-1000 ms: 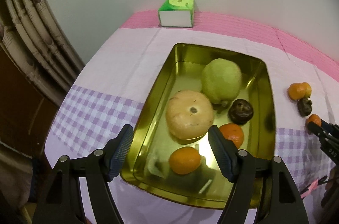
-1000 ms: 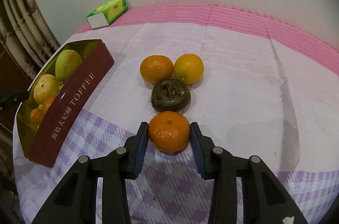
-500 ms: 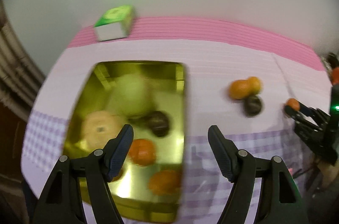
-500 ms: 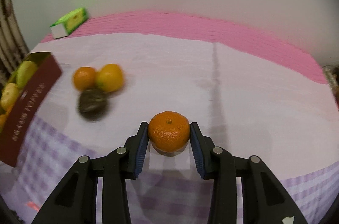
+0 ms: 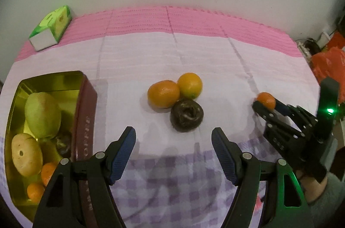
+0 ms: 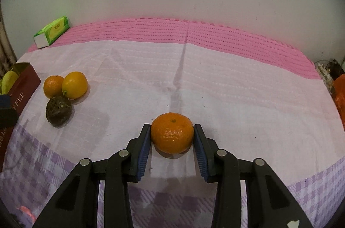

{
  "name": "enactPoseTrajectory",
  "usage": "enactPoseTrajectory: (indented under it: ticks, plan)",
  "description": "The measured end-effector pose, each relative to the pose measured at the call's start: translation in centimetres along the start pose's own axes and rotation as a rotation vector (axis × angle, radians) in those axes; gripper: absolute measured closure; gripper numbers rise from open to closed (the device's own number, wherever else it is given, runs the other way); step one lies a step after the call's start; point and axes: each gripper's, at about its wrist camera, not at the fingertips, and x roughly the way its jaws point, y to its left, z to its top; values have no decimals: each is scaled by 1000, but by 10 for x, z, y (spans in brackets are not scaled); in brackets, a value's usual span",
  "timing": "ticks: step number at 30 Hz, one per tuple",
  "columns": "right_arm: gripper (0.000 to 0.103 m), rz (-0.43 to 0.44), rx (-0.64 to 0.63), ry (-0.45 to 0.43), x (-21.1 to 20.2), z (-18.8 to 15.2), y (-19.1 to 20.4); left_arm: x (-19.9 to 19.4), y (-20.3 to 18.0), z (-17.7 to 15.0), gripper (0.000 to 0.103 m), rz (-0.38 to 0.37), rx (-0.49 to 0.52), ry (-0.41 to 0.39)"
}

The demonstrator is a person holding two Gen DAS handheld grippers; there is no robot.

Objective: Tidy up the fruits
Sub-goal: 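Grasp the dark brown fruit with the left gripper while the right holds the tangerine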

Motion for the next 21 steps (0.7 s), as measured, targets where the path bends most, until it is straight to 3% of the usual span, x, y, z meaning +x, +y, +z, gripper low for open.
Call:
enactPoseTrajectory:
  ticks: [8, 21]
  plan:
    - [66, 26, 28, 17, 4, -3, -3, 28, -13, 8, 42, -17, -19, 50]
    - [66, 47, 43, 15, 3, -5, -9, 53, -22, 16, 58, 19, -19, 72]
